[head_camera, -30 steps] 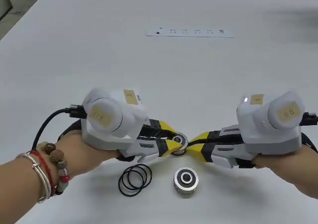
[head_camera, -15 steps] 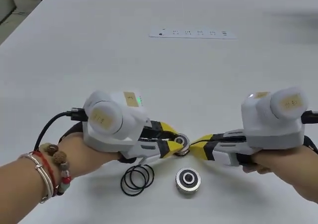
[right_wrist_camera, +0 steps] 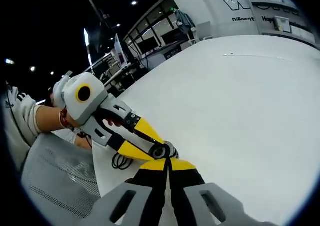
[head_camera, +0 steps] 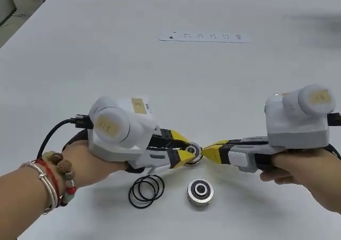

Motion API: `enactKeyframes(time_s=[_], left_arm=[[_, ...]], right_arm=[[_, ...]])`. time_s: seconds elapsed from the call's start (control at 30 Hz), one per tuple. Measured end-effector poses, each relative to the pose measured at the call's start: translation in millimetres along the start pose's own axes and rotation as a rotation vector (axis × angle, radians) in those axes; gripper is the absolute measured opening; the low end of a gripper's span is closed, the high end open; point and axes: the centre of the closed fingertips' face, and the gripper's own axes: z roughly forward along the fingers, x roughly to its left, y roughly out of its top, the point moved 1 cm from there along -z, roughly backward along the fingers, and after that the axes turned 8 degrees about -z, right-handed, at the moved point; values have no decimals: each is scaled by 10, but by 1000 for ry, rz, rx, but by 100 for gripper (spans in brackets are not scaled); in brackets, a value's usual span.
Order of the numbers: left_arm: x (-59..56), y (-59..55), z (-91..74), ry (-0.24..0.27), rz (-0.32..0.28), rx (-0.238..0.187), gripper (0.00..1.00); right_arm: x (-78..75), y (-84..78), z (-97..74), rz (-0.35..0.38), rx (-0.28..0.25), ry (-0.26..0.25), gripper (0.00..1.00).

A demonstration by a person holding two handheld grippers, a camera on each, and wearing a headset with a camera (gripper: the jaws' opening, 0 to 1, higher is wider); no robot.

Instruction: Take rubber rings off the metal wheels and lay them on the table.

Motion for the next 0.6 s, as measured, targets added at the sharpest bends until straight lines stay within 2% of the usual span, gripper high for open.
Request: enactKeyframes(time_s=[0.37, 0.6], left_arm=[[5, -7, 9, 3, 7, 6, 14], [3, -8, 12, 4, 10, 6, 14]], right_arm=[[19, 12, -3, -22, -4, 5, 0], [88, 27, 3, -52, -5, 12, 0]])
